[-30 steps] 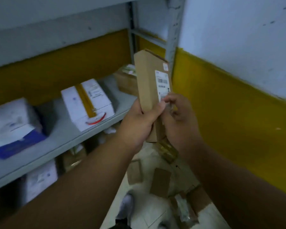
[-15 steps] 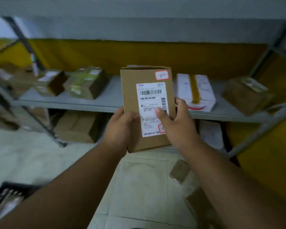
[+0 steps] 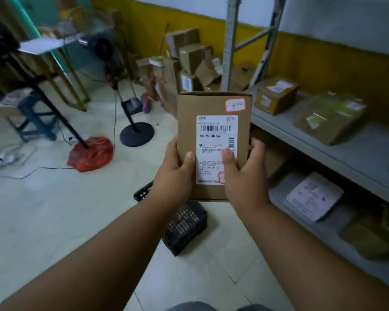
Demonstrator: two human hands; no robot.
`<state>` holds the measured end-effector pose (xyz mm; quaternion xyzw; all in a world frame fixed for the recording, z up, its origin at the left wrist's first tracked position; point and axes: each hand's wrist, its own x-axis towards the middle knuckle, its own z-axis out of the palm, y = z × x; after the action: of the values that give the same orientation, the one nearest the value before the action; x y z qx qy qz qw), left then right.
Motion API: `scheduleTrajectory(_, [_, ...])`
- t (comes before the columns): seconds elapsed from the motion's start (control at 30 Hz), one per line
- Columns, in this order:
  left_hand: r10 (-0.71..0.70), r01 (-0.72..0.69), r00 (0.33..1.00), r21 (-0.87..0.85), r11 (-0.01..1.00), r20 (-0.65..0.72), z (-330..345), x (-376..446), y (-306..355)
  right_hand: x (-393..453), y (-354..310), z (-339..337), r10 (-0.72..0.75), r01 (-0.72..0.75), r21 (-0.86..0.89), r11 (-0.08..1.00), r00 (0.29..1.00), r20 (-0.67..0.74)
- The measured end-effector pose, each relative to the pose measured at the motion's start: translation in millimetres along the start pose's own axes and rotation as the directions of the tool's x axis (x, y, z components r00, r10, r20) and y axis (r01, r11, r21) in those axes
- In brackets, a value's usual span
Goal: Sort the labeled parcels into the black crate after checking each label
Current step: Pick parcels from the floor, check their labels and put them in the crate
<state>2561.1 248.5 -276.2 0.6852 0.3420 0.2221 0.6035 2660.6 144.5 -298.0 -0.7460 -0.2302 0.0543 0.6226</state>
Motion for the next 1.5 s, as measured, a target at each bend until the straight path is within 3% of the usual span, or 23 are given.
scheduleTrajectory(0.23, [-0.064, 0.068, 0.985, 0.018, 0.998, -0.163, -79.3, 75.2, -22.6, 57.3, 3.6, 114.0, -0.055, 0.073, -0.113, 0.991, 0.987, 0.153])
scheduleTrajectory(0.5, [-0.139, 0.158, 0.938, 0.036, 0.987, -0.319, -133.2, 177.7, -24.0, 146.2, 22.8, 229.7, -0.008, 0.053, -0.143, 0.988, 0.953, 0.303])
scheduleTrajectory(0.67, [-0.181, 0.179, 0.919, -0.040, 0.983, -0.349, -165.4, 230.2, -35.5, 177.0, 24.8, 279.7, -0.009, 0.064, -0.160, 0.985, 0.945, 0.326])
scheduleTrajectory(0.8, [-0.183, 0.179, 0.922, -0.044, 0.983, -0.342, -192.7, 274.2, -63.7, 197.0, 33.3, 319.7, 0.032, 0.044, -0.284, 0.958, 0.965, 0.258])
scheduleTrajectory(0.93, [-0.131, 0.145, 0.966, 0.051, 0.988, -0.224, -219.4, 344.6, -85.5, 218.5, 46.5, 361.3, 0.113, -0.049, -0.383, 0.923, 0.982, 0.149])
scheduleTrajectory(1.03, [-0.088, 0.084, 0.996, 0.169, 0.982, 0.017, -236.0, 400.6, -105.4, 226.3, 59.6, 388.2, 0.212, -0.219, -0.415, 0.883, 0.975, -0.064])
scheduleTrajectory(1.1, [-0.102, 0.065, 0.984, 0.242, 0.968, 0.146, -249.1, 427.3, -116.9, 223.0, 64.4, 408.3, 0.287, -0.330, -0.404, 0.853, 0.944, -0.165])
scheduleTrajectory(1.37, [-0.196, 0.023, 0.881, 0.376, 0.926, 0.430, -270.1, 486.0, -138.7, 203.4, 65.9, 448.1, 0.491, -0.572, -0.243, 0.784, 0.810, -0.322])
scheduleTrajectory(1.5, [-0.212, -0.004, 0.861, 0.423, 0.906, 0.463, -260.0, 515.7, -183.7, 206.1, 115.8, 463.1, 0.578, -0.648, -0.181, 0.740, 0.750, -0.322])
